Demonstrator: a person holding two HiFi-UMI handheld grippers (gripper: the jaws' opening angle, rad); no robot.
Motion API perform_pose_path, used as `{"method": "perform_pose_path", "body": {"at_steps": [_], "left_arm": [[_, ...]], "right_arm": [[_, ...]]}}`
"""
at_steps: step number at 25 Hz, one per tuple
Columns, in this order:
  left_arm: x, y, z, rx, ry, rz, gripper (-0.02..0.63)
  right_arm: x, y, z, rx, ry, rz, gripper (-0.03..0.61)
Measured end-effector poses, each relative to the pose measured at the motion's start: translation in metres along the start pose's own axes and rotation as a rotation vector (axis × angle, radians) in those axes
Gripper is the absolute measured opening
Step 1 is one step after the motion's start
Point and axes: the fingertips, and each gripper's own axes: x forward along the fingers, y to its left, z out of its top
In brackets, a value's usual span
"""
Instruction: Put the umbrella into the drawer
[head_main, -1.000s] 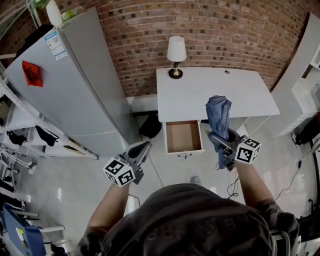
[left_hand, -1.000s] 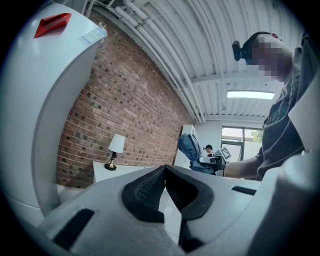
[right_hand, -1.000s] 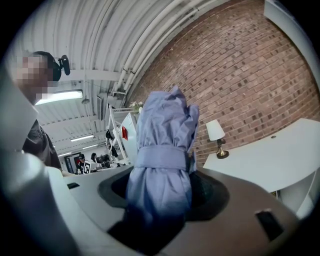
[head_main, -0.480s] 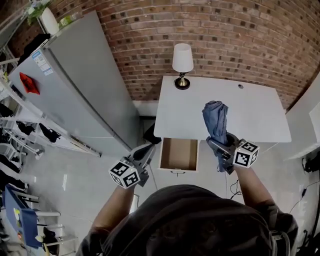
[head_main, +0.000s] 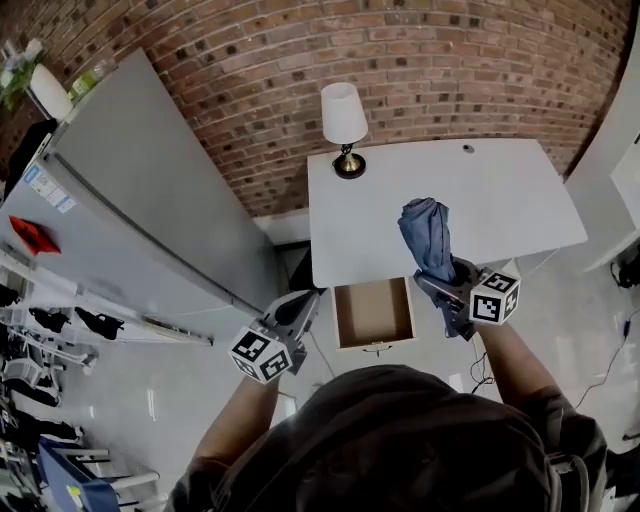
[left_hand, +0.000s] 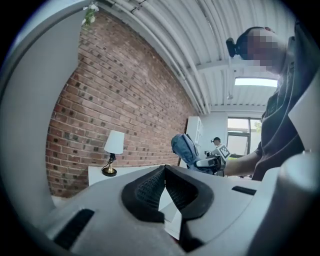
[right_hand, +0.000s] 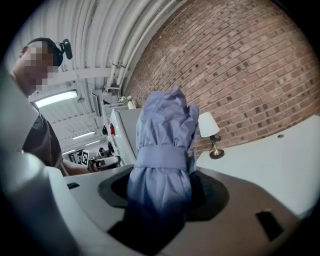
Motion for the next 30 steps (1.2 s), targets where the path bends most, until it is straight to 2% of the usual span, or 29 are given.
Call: {"method": "perform_pose_path", "body": {"at_steps": [4, 7, 19, 25, 30], "left_arm": [[-0.003, 0.018, 0.002, 0.025, 0.016, -0.083, 0.000], [-0.007, 0.032, 0.003, 0.021, 0.020, -0.101, 0.000], [-0.007, 0.042, -0.019, -0.050, 0.013, -0.036, 0.000], [-0.002, 0.055, -0.046, -0.079, 0.051, -0.011, 0.000], [0.001, 0.064, -0.078, -0.114, 0.097, -0.015, 0.000]], "right_arm": [[0.017, 0.010, -0.006, 0.027, -0.028, -0.078, 0.265], [0.028, 0.017, -0.013, 0.021, -0.009, -0.106, 0.265], [0.051, 0.001, -0.022, -0.066, 0.140, -0.103, 0.264], [0.082, -0.016, -0.061, -0.086, 0.258, -0.089, 0.264], [0.105, -0.030, -0.115, -0.088, 0.375, -0.077, 0.264]]}}
